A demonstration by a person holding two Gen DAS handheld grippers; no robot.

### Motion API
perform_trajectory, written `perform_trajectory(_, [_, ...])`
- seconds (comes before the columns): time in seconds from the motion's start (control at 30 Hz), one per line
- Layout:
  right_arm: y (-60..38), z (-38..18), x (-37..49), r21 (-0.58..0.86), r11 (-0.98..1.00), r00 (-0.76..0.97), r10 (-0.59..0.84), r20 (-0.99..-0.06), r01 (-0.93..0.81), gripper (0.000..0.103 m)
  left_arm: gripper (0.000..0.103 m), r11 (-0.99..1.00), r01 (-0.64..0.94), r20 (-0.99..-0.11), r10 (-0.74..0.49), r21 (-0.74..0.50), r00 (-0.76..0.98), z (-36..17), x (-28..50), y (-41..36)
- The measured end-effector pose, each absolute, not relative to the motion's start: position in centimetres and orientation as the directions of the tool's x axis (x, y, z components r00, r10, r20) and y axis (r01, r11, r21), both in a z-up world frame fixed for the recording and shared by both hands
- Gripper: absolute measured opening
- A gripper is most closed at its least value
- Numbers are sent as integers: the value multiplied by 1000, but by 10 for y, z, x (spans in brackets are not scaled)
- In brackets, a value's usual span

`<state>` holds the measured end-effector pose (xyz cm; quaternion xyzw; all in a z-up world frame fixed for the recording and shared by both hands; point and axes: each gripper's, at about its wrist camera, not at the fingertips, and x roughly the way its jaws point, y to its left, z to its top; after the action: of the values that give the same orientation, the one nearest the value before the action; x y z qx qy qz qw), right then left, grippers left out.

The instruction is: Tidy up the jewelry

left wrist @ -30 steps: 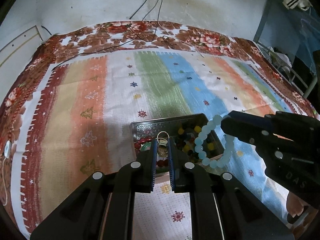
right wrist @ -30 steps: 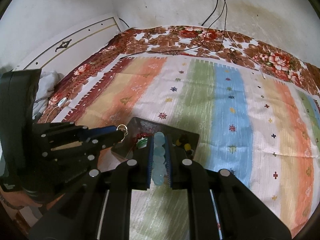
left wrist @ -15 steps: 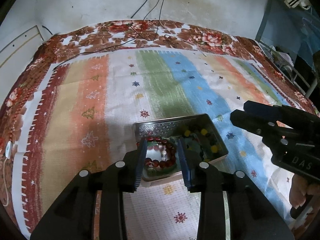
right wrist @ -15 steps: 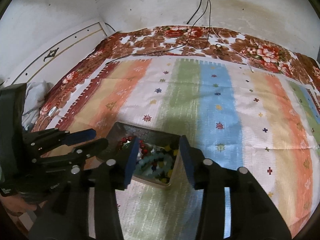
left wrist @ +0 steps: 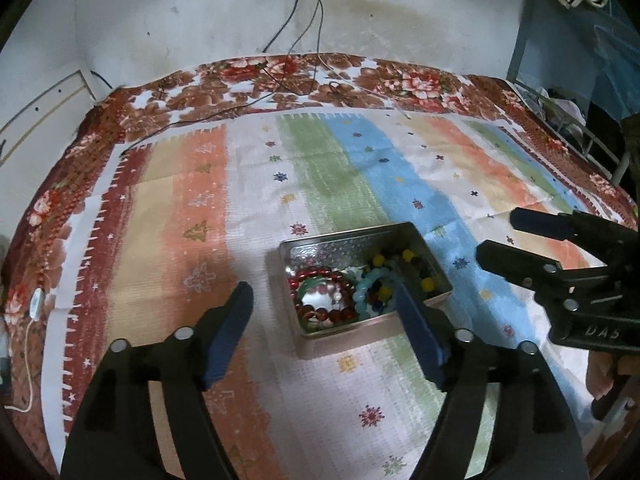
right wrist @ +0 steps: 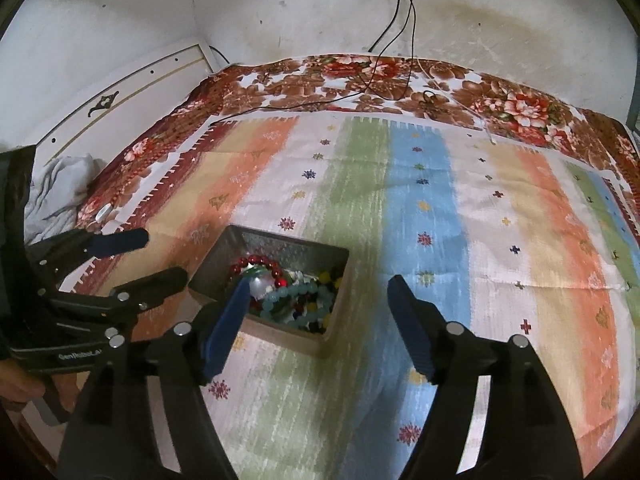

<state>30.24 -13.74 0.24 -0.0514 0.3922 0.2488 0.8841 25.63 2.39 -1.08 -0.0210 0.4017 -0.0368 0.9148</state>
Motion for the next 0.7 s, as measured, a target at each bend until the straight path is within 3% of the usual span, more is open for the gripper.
perform_trajectory(0.33, [-148,10,282,99,867,598,415,-685,-488,94,97,997,49,-711,-72,-53,700,-3,234,27])
perform_trajectory(0.7, [-160,12,262,110,858,591,433,-681,-503,98,97,998,49,-692,-59,-34,719,3,210,28])
